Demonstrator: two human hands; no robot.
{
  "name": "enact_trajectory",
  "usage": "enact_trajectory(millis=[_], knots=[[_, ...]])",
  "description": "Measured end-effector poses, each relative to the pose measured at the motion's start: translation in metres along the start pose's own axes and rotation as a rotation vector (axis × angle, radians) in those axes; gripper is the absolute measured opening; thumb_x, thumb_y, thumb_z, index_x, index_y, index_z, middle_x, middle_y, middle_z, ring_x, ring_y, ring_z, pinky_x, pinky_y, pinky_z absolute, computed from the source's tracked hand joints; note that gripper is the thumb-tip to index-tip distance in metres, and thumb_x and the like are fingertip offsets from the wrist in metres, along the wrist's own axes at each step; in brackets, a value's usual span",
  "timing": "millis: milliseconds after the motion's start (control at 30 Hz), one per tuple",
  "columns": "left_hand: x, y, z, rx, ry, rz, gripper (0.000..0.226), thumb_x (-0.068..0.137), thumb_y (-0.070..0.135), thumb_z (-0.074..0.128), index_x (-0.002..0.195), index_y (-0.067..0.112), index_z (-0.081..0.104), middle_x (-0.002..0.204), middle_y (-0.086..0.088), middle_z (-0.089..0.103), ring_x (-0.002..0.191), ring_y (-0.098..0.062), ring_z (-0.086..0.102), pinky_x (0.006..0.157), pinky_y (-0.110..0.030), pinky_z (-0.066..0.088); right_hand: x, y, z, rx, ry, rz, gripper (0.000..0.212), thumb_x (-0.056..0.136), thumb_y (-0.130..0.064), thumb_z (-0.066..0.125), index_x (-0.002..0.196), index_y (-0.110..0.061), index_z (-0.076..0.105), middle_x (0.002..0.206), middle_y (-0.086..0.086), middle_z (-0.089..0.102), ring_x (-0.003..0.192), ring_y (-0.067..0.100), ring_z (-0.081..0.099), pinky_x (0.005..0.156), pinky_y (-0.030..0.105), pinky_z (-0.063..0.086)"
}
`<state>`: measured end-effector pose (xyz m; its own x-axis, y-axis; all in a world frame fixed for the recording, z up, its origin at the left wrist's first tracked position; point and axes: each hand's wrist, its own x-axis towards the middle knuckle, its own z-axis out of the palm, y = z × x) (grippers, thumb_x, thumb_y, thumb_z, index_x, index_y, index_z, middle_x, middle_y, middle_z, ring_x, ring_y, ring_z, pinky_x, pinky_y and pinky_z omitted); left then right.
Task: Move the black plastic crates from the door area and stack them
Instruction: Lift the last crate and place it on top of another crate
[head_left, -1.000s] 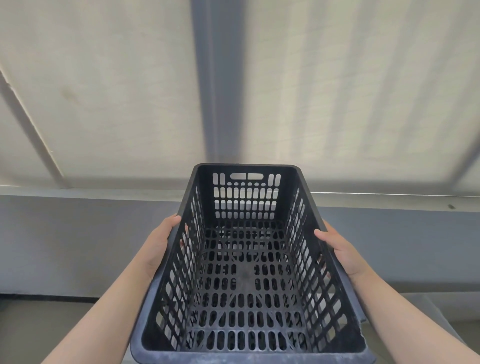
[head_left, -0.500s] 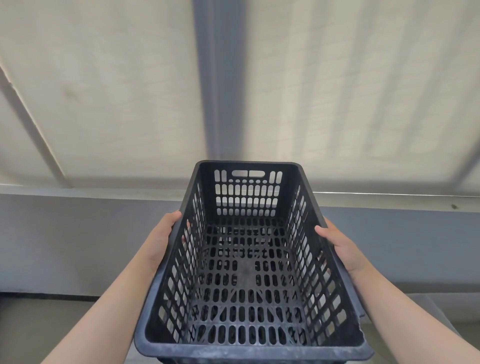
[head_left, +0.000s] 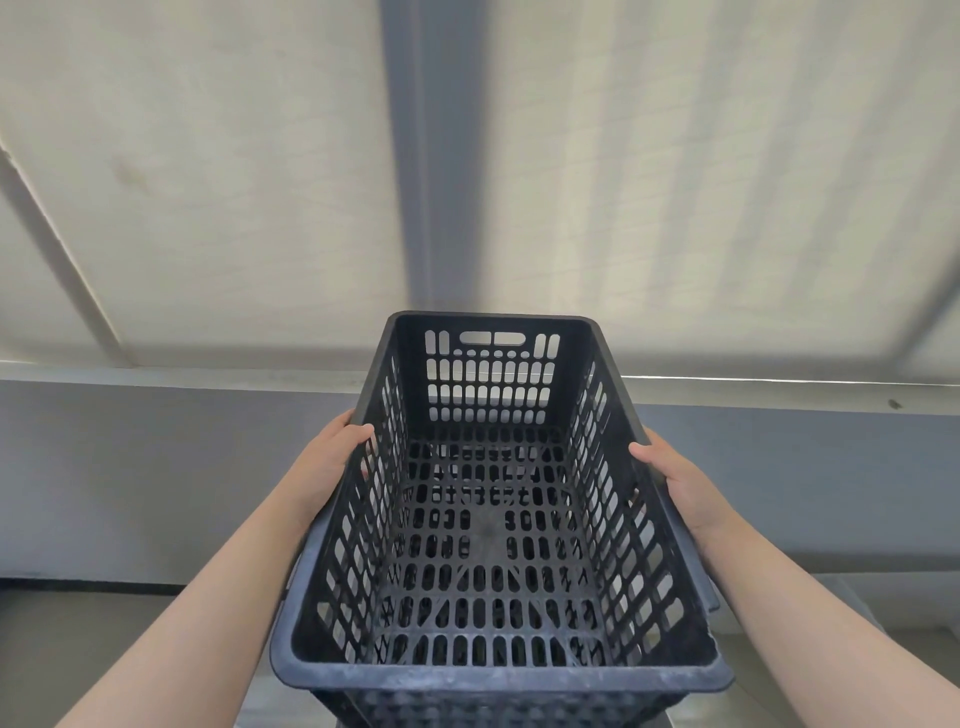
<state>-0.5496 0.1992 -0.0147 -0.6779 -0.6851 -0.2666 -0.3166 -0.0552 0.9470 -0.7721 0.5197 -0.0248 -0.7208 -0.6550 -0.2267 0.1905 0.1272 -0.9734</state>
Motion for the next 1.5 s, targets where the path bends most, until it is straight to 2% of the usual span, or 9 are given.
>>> enact_trajectory(millis=[167,367,667,800,867,967,1100,1233,1500], knots=[[-0.010,0.006,0.007,0.062,-0.013,0.010,0.030,0.102,0.033,0.040,0.128,0.035,0.053,0.102,-0.008,0.071,0.082,-0.022,0.069,0.072,-0.037,0.054,-0.005,-0.002,0.000,-0.032,0.004,0.007,0.034,0.111,-0.023,0.036,0.130,-0.032,0.063,0.109,-0.007,0.082,0.096,0.014,0.079,0.068,0.024,0.061],[-0.007,0.007,0.008,0.066,-0.024,0.014,0.035,0.102,0.033,0.041,0.135,0.030,0.052,0.103,-0.008,0.071,0.083,-0.021,0.069,0.071,-0.037,0.055,-0.011,-0.007,0.000,-0.032,0.031,0.011,0.035,0.110,-0.025,0.038,0.133,-0.030,0.064,0.117,0.004,0.080,0.100,0.025,0.079,0.079,0.041,0.060],[-0.023,0.012,0.014,0.054,-0.006,0.053,0.035,0.103,0.029,0.046,0.137,0.036,0.045,0.115,-0.001,0.069,0.093,-0.024,0.072,0.072,-0.036,0.056,-0.011,-0.010,0.000,-0.097,0.029,-0.012,0.036,0.108,-0.020,0.043,0.137,-0.032,0.061,0.118,0.008,0.079,0.101,0.029,0.079,0.082,0.045,0.061],[-0.026,0.010,0.010,0.096,-0.007,0.078,0.044,0.096,0.035,0.054,0.139,0.038,0.044,0.133,0.010,0.061,0.107,-0.023,0.069,0.090,-0.046,0.056,-0.010,-0.014,0.000,-0.180,0.053,-0.001,0.036,0.107,-0.019,0.049,0.138,-0.034,0.059,0.117,0.008,0.078,0.100,0.030,0.078,0.090,0.052,0.061],[-0.027,0.012,0.008,0.206,-0.006,0.085,0.068,0.088,0.045,0.058,0.151,0.041,0.033,0.154,0.012,0.044,0.131,-0.023,0.054,0.109,-0.051,0.043,-0.011,-0.018,0.003,-0.275,0.054,-0.002,0.043,0.102,-0.026,0.056,0.145,-0.031,0.052,0.127,0.004,0.074,0.110,0.028,0.074,0.100,0.053,0.057],[-0.029,0.019,0.012,0.422,0.021,0.126,0.073,0.092,0.043,0.055,0.156,0.040,0.021,0.161,0.006,0.035,0.143,-0.027,0.040,0.115,-0.051,0.034,-0.009,-0.027,0.007,-0.429,0.037,0.025,0.090,0.088,-0.043,0.066,0.165,-0.028,0.023,0.164,-0.001,0.045,0.145,0.027,0.049,0.121,0.052,0.038],[-0.029,0.027,0.023,0.718,-0.018,0.174,0.081,0.095,0.038,0.053,0.161,0.026,0.008,0.169,0.003,0.012,0.152,-0.024,0.024,0.118,-0.044,0.026,-0.009,-0.033,0.016,-0.659,0.032,-0.013,0.094,0.100,-0.022,0.060,0.169,-0.016,-0.005,0.177,0.001,0.014,0.161,0.024,0.019,0.125,0.040,0.023],[-0.027,0.023,0.024,0.906,-0.005,0.202,0.088,0.094,0.040,0.052,0.162,0.020,-0.001,0.169,0.007,-0.008,0.149,-0.023,0.029,0.110,-0.038,0.035,-0.006,-0.028,0.016,-0.812,0.050,-0.035,0.096,0.097,-0.023,0.057,0.168,-0.015,-0.008,0.178,0.002,0.004,0.163,0.022,0.009,0.126,0.039,0.021],[-0.026,0.018,0.024,0.985,0.007,0.195,0.090,0.093,0.041,0.053,0.161,0.019,-0.002,0.169,0.007,-0.011,0.125,-0.017,0.055,0.087,-0.029,0.042,-0.003,-0.025,0.016,-0.900,0.062,-0.027,0.098,0.093,-0.028,0.056,0.168,-0.020,-0.007,0.176,0.005,0.017,0.156,0.029,0.029,0.116,0.043,0.039]])
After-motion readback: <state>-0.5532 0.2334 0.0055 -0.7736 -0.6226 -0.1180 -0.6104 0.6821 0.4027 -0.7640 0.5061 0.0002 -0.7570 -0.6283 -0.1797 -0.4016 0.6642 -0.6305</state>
